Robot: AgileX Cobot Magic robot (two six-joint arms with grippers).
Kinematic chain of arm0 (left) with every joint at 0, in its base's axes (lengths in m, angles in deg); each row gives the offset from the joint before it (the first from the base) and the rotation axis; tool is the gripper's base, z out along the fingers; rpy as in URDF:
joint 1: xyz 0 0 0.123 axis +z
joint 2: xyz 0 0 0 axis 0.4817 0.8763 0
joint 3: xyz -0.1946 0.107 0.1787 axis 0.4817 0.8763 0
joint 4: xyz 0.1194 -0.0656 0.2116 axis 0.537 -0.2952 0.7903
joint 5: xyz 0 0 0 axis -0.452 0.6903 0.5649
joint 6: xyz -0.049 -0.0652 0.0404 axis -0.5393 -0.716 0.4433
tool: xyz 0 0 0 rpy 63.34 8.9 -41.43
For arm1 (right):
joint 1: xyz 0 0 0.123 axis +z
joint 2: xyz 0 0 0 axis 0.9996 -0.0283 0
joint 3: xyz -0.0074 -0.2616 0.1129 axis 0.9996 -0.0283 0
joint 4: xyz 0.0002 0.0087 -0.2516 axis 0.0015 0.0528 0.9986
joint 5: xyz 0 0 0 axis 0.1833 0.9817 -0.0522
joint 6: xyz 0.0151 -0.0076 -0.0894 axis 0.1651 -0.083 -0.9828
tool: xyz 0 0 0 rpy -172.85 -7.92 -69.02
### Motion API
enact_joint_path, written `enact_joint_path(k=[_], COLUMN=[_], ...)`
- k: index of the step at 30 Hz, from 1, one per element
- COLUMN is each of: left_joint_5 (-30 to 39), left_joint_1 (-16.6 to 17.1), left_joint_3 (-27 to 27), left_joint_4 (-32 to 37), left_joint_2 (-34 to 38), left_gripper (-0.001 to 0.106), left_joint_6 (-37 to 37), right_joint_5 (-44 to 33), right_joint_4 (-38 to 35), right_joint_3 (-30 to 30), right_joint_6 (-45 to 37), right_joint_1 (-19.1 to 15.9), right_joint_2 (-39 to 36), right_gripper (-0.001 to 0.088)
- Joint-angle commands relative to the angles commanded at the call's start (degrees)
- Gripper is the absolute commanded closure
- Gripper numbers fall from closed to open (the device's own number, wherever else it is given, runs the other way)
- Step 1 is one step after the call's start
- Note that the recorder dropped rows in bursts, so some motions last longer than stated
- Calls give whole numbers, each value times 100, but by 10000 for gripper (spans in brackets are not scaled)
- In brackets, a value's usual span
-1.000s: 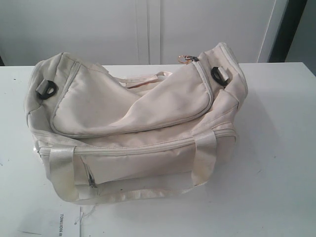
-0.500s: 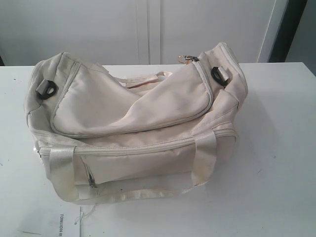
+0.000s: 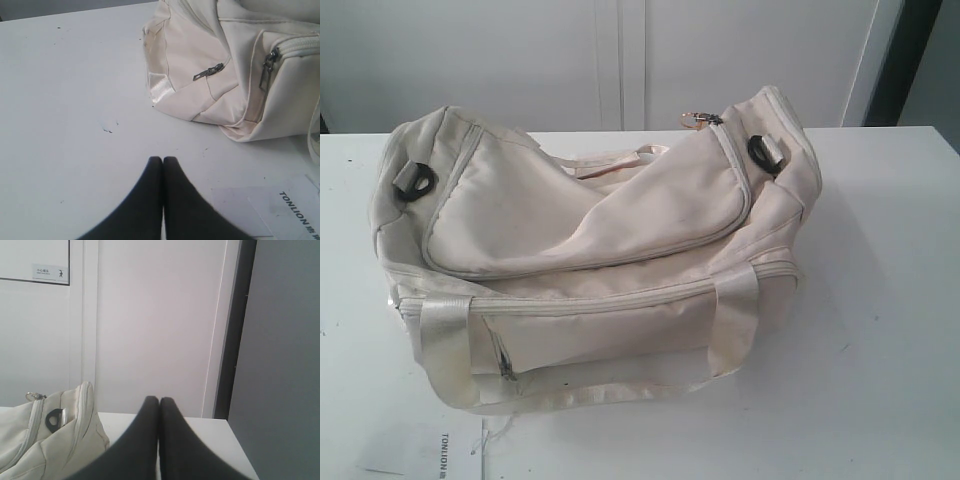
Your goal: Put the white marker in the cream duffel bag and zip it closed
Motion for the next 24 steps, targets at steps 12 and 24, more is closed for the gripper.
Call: enact_joint_path(k=[12,24], left_joint_5=[0,0], left_joint_1=[0,0], left_joint_3=[0,0], left_joint_4=[0,0], left_joint_2=[0,0], left_gripper=[1053,1053], left_joint_6=[0,0], right_joint_5=[-459,-852], right_joint_4=[0,-37], right_joint_3=[-14,-220], right_joint_6=[0,0], right_joint_1=[0,0], right_joint_2=[0,304], right_gripper=[868,868])
